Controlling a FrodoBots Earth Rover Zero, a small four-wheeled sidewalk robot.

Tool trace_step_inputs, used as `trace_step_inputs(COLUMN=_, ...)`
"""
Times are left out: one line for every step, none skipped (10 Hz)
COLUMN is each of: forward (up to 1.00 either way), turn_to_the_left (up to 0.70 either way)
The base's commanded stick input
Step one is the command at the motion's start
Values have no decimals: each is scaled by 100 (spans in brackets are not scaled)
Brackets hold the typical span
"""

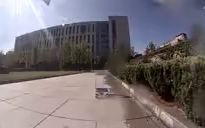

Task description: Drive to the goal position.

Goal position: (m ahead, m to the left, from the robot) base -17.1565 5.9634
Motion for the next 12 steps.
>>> trace_step_inputs(forward=6, turn_to_the_left=0)
trace_step_inputs(forward=6, turn_to_the_left=0)
trace_step_inputs(forward=6, turn_to_the_left=0)
trace_step_inputs(forward=6, turn_to_the_left=0)
trace_step_inputs(forward=6, turn_to_the_left=0)
trace_step_inputs(forward=6, turn_to_the_left=0)
trace_step_inputs(forward=6, turn_to_the_left=0)
trace_step_inputs(forward=6, turn_to_the_left=0)
trace_step_inputs(forward=6, turn_to_the_left=0)
trace_step_inputs(forward=6, turn_to_the_left=0)
trace_step_inputs(forward=6, turn_to_the_left=0)
trace_step_inputs(forward=6, turn_to_the_left=0)
